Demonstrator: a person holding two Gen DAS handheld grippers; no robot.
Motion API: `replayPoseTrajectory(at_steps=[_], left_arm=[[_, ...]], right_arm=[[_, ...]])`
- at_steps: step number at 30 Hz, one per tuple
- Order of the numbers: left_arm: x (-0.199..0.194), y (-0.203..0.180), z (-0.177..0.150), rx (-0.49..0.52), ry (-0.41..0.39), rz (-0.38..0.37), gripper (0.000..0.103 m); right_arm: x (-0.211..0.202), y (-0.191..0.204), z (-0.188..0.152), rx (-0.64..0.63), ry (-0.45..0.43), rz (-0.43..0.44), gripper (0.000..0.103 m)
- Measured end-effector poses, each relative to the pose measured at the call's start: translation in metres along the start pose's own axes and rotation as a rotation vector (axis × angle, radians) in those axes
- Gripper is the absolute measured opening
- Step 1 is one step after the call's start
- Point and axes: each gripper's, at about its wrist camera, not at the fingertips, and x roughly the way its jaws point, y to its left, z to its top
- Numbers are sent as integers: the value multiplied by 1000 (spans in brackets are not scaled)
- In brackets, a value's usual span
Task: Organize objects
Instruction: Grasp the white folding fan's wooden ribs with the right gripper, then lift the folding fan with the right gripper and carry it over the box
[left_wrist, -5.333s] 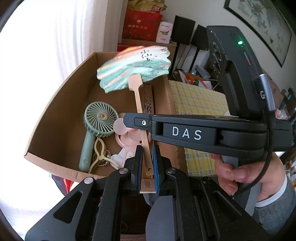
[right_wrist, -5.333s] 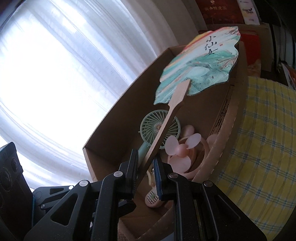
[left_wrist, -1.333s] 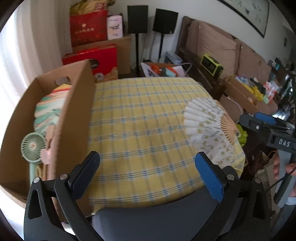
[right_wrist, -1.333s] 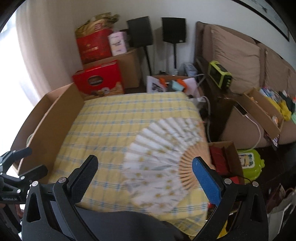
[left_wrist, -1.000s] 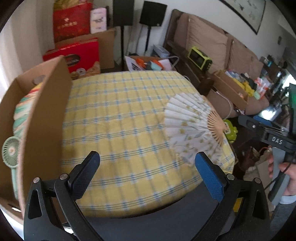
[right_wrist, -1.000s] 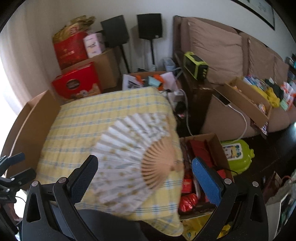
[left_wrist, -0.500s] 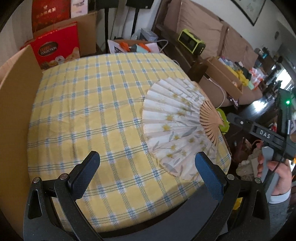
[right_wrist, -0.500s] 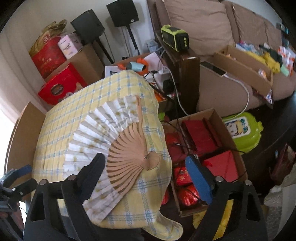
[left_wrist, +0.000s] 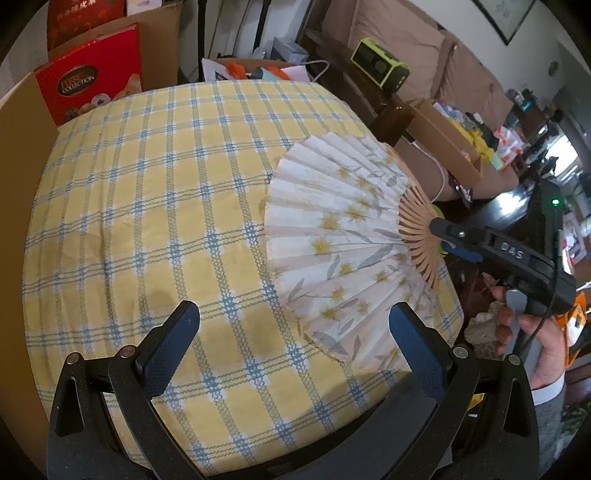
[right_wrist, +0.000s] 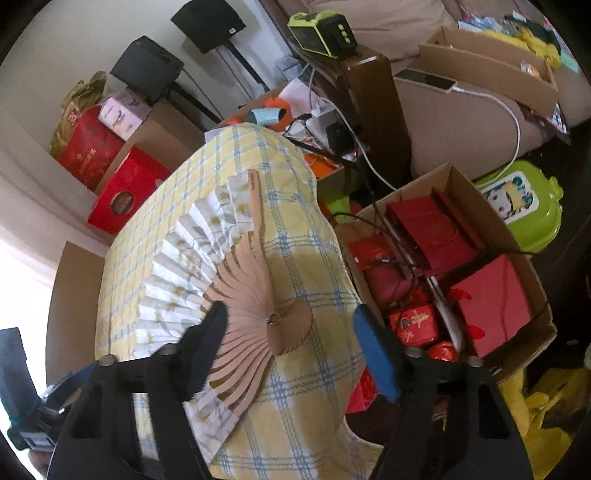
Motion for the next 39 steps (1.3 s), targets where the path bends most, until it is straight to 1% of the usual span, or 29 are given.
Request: replayPoseTrajectory(at_steps=[2, 5, 6, 8, 9, 11, 15, 20, 26, 31, 35, 39], left_arm=[[1, -1, 1, 1, 4, -6, 103], [4, -1, 2, -6, 10, -15, 103], [6, 0, 3, -11, 13, -21, 103], [9, 3, 3, -30, 23, -47, 103], [10, 3, 4, -39, 28, -59, 103], [13, 5, 4, -59, 41, -91, 103], [20, 8, 7, -94, 70, -136, 103], [23, 15, 6, -132, 86, -159, 103], [21, 25, 5, -173, 82, -201, 103], [17, 38, 4, -225, 70, -244, 103], [17, 52, 5, -283, 58, -296, 103], [19, 62, 6, -332, 54, -345, 103]], right_arm=[[3, -2, 0, 9, 9, -2, 55], [0, -3, 2, 24, -8, 15, 39], [0, -3, 3, 27, -13, 11, 36], [-4, -4, 5, 38, -34, 12, 33], [-6, -5, 6, 55, -40, 31, 29], [-6, -7, 9, 93, -37, 68, 27], [-3, -9, 11, 160, -26, 134, 23], [-4, -3, 13, 169, -32, 165, 22], [-13, 10, 17, 164, -37, 210, 21], [-17, 17, 23, 208, -26, 280, 20], [-21, 24, 27, 196, -27, 299, 20], [-24, 28, 25, 214, -15, 349, 20]])
